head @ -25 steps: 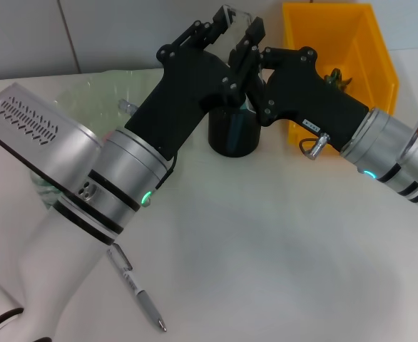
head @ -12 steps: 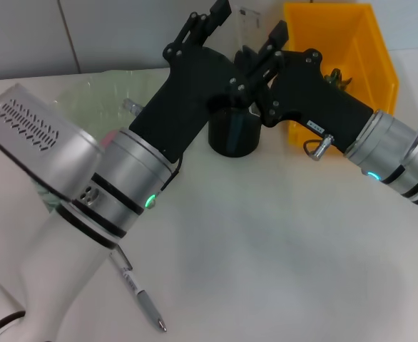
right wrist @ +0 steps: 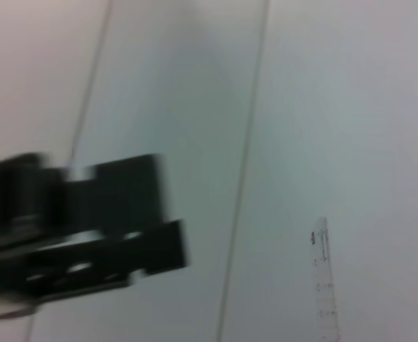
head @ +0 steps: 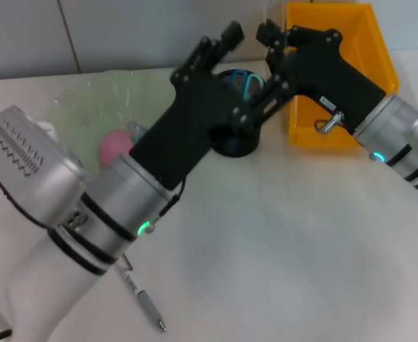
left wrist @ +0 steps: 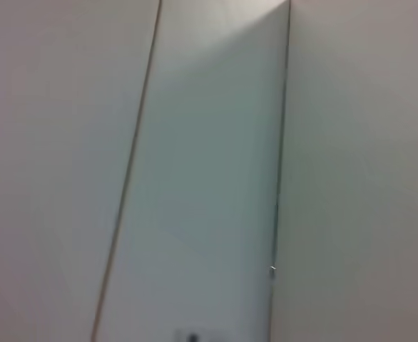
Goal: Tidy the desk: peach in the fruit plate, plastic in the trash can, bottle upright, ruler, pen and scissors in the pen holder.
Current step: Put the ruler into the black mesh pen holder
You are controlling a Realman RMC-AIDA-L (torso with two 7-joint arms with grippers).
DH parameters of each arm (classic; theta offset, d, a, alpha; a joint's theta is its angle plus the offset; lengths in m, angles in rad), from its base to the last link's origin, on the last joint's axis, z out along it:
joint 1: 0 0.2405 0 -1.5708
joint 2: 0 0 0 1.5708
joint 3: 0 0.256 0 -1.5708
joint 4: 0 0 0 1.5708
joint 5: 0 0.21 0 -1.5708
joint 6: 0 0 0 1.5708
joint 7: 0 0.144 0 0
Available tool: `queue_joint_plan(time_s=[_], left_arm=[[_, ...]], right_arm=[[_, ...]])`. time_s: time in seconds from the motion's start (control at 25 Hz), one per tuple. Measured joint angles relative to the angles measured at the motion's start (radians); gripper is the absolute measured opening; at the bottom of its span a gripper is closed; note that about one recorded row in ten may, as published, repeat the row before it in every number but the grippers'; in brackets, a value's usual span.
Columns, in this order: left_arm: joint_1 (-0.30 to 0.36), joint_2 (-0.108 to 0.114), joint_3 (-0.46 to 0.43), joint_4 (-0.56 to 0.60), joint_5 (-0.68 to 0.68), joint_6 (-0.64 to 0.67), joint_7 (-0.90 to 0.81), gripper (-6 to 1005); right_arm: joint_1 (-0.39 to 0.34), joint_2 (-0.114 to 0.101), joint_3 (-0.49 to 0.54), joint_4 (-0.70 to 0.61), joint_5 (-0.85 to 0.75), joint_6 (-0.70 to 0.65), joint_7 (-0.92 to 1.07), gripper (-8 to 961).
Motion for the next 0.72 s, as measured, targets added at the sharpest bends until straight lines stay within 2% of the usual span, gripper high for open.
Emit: queue_joint_plan(time_s=[0.32,0.72], left_arm=[[0.071,0.006,-0.071,-0.002,0.256,0.012,-0.15,805],[0.079,0.008,-0.132,-0.04,0.459,0.021,-0.319,805]], right_arm=[[0.057,0.001,0.059,0.031,0.0,0.112,-0.01,54],[0.135,0.002,0.06,0.077,0.0,0.244,-0.003,77]])
